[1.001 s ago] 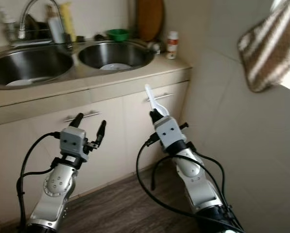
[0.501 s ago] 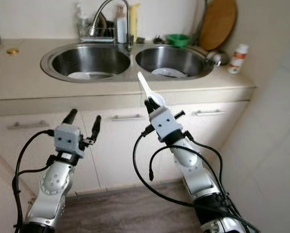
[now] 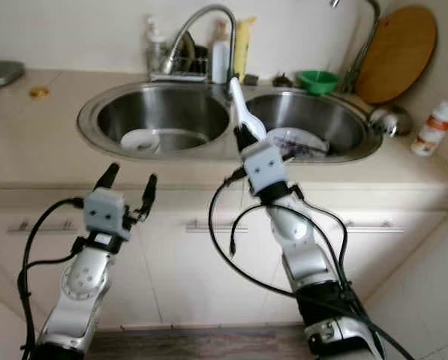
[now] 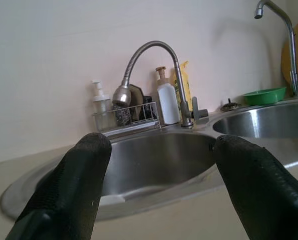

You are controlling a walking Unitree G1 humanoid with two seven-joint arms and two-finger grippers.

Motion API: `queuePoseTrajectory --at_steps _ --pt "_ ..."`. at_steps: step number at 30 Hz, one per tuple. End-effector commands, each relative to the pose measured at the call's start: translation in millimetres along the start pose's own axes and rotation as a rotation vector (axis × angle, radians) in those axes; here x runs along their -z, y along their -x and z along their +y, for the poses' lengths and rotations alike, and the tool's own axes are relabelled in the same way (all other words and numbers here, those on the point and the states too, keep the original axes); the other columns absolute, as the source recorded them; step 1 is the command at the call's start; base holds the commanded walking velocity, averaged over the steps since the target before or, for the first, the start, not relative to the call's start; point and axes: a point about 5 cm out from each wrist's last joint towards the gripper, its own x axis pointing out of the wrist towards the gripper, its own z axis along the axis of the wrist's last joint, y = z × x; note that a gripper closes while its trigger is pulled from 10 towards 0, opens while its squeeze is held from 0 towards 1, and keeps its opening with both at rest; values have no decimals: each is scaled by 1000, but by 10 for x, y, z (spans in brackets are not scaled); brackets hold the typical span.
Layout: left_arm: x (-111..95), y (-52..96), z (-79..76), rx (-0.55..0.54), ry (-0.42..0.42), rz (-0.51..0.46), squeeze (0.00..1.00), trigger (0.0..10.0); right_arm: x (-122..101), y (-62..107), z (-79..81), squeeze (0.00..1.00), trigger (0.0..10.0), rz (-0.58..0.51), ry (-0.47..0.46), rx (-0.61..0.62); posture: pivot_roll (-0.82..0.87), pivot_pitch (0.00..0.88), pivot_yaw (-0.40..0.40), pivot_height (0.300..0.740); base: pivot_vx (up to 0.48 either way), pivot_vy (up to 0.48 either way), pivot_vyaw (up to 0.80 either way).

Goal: Kitchen organization

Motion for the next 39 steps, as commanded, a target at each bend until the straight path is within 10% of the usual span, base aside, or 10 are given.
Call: queuePoseTrajectory --at_steps 1,14,15,16,27,28,30,31,39 --pt "-52 -26 -80 27 4 -25 0 10000 32 -32 -134 0 0 25 -7 49 35 0 -66 740 439 0 0" --pt "-62 -43 -106 28 9 -28 0 10000 175 -332 -362 0 0 193 -142 132 39 0 -68 740 60 0 0" --pt "-63 -46 -105 26 9 -29 0 10000 229 -372 -382 0 3686 246 -163 131 40 0 -68 740 0 0 0" --pt "-65 -50 -106 25 8 -30 0 10000 283 -405 -402 0 9608 301 -190 136 42 0 -68 740 0 0 0" --pt "-78 -56 -111 21 6 -36 0 10000 697 -329 -526 0 10000 727 -590 302 61 0 -79 740 0 0 0" --pt "-78 -53 -110 20 5 -35 0 10000 723 -307 -513 659 10000 744 -629 304 62 0 -81 740 0 0 0" --pt "-78 -52 -110 20 5 -35 0 10000 728 -304 -511 659 10000 745 -647 304 62 0 -81 740 0 0 0" --pt "-76 -50 -109 19 5 -33 0 10000 739 -293 -497 1000 10000 751 -644 292 60 0 -80 740 0 0 0" --pt "-63 -39 -123 26 9 -27 0 10000 752 -279 -432 1000 10000 739 -676 230 53 0 -73 740 0 0 0"
